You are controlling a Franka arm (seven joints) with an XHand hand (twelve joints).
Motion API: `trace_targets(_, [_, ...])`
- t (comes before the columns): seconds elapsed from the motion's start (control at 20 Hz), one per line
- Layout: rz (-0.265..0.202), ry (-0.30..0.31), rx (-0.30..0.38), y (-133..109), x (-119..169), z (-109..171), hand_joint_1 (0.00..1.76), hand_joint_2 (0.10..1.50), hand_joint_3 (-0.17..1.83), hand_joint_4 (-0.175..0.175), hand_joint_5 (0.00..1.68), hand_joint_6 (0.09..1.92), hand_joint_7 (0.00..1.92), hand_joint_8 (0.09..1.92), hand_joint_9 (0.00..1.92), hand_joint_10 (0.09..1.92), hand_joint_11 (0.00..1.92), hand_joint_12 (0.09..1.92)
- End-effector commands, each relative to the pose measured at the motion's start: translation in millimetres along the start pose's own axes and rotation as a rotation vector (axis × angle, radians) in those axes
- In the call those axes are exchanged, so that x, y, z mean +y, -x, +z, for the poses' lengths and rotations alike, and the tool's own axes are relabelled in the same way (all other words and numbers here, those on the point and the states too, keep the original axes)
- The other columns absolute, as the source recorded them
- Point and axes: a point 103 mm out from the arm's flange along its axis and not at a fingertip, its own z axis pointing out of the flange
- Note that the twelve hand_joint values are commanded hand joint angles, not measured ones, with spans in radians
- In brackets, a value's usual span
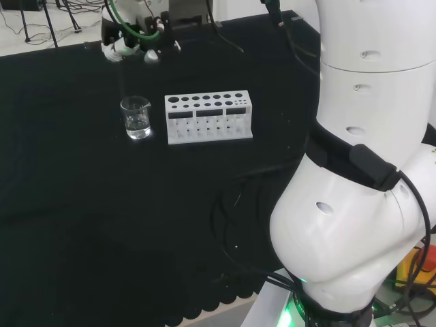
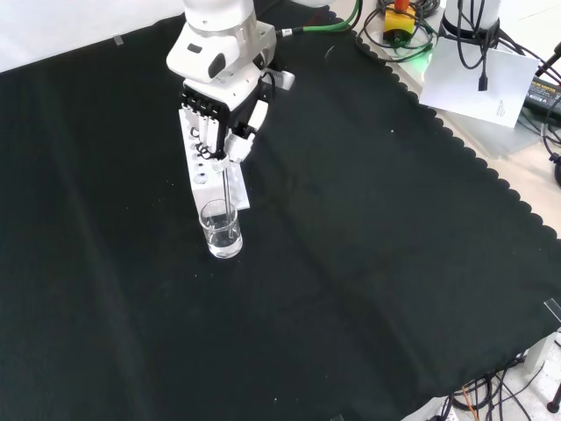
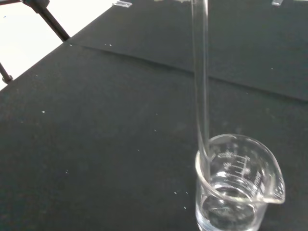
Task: Put the glass rod back on the white test tube rack.
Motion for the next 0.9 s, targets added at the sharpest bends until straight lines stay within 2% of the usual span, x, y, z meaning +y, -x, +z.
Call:
trace_targets(0.05, [-0.008,0.005,-0.008,-8,1,-5,1.31,1.11,-0.16,-0.175,1.16,0.45,1.2,0.96,1.6,0.74,1.58,0.76])
trace_targets(0.6, [0.025,0.021,-0.018,5,-2,-17,1.31,1.11,-0.15,-0.175,1.15,0.45,1.2,0.96,1.6,0.74,1.58,0.76])
trace_targets(0.9, [0.052,0.037,-0.031,18,-12,-36,1.31,1.11,-0.15,-0.175,1.15,0.45,1.19,0.96,1.6,0.75,1.58,0.76])
